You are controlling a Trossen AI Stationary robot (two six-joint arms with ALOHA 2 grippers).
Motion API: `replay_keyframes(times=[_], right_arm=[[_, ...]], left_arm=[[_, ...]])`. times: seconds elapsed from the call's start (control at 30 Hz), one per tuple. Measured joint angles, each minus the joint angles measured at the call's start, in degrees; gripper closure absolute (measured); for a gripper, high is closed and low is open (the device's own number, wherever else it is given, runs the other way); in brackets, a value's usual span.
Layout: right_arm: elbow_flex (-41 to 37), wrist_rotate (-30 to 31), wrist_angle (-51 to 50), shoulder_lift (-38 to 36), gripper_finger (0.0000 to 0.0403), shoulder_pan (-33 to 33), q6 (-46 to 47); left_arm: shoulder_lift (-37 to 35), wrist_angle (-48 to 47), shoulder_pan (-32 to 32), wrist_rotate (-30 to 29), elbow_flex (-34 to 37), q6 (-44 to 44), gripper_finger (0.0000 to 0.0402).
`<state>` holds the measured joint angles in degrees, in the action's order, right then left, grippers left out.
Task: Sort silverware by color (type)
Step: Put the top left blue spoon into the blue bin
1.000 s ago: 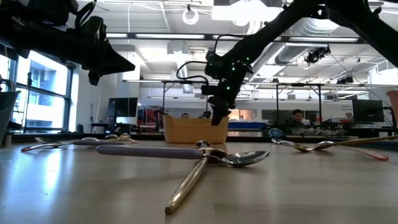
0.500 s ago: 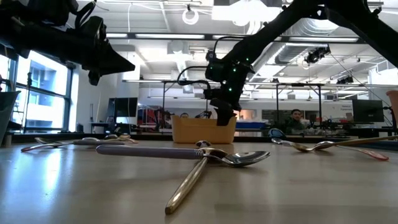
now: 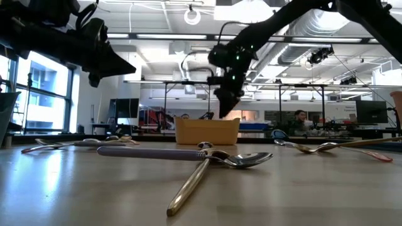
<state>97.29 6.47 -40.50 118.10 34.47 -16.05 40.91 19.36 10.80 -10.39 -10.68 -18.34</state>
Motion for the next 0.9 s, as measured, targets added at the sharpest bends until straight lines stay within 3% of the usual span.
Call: replay_keyframes(times=[0.07, 0.13, 0.2, 0.27, 0.57, 0.9], right_arm=[[0.26, -4.1, -0.08, -1.38, 0.027, -0.11, -1.45], [-0.2, -12.74, -1.41, -2.24, 0.0297, -0.22, -6.33], [-1.96, -20.23, -1.72, -2.53, 0.0336, -0.48, -9.42], [-3.67, -23.42, -0.5, -2.49, 0.0379, -1.21, -10.45], [-10.21, -23.6, 10.67, -2.51, 0.0397, -6.82, -13.05], [-12.06, -23.45, 14.08, -2.49, 0.0402, -5.14, -9.82]], left_arm=[[0.0, -0.7, 0.01, 0.0, 0.0, -0.01, 0.0401], [0.01, -1.41, -0.01, 0.0, 0.0, -0.03, 0.0401], [0.0, -2.06, -0.15, 0.0, 0.02, -0.03, 0.0401], [0.02, -2.8, -0.5, 0.0, 0.02, 0.22, 0.0401], [0.0, -3.09, -0.82, 0.0, 0.02, 0.49, 0.0401], [0.0, -3.09, -0.82, 0.0, 0.02, 0.44, 0.0401]])
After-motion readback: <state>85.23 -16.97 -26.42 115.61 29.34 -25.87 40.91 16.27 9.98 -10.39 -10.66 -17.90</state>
